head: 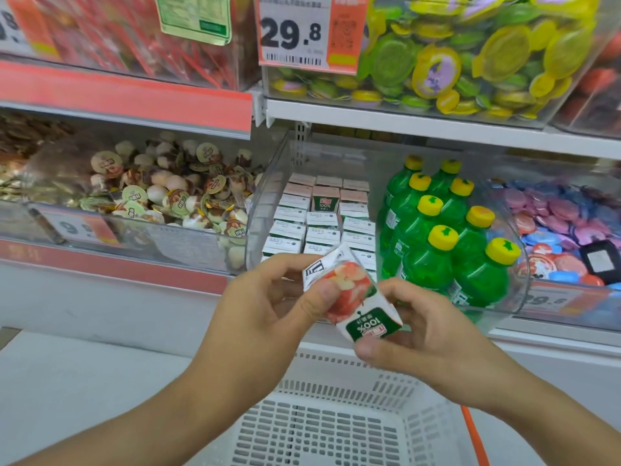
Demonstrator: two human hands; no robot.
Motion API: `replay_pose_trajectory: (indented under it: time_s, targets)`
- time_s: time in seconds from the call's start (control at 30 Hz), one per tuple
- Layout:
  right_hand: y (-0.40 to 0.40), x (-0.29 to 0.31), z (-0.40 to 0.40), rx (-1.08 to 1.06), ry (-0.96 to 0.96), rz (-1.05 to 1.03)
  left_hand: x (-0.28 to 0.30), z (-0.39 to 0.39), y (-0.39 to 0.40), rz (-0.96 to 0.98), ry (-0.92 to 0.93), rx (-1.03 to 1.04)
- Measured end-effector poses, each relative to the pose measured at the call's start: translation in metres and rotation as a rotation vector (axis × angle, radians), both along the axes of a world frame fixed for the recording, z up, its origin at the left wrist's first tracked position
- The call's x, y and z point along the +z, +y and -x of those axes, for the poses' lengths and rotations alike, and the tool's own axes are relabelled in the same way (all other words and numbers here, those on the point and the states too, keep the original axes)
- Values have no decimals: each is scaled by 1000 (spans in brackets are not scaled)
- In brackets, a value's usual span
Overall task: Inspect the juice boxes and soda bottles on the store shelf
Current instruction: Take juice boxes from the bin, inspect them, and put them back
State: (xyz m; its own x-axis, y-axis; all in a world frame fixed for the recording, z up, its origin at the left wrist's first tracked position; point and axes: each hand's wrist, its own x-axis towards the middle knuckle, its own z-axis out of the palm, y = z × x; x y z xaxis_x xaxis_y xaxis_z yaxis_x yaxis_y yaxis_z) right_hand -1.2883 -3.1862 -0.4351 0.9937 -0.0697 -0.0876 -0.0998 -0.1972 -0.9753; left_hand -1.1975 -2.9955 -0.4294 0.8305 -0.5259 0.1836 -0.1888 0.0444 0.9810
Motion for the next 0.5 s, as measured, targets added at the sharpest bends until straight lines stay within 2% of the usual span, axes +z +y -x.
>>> replay_pose_trajectory:
  time_s: [0.1, 0.17, 0.23, 0.33, 0.37, 0.43, 0.5]
  targets:
    - [1, 5, -3, -91, -56, -128, 4, -2, 0, 56, 37, 22]
    - [6, 12, -5, -123, -135, -236, 5, -8, 2, 8, -124, 43]
    - [14, 23, -11, -200, -276, -226, 4, -17, 4, -91, -323, 50]
    - [19, 45, -35, -369, -447, -34, -1, -33, 7, -347, -489, 100]
    - [17, 50, -47, -408, -448, 95, -5, -38, 6, -490, -564, 89]
    - [5, 52, -79, -453, -377, 477, -15, -45, 4, -727, -684, 17]
    - [-9, 46, -112, -453, -323, 725, -22, -51, 1, -821, -732, -40]
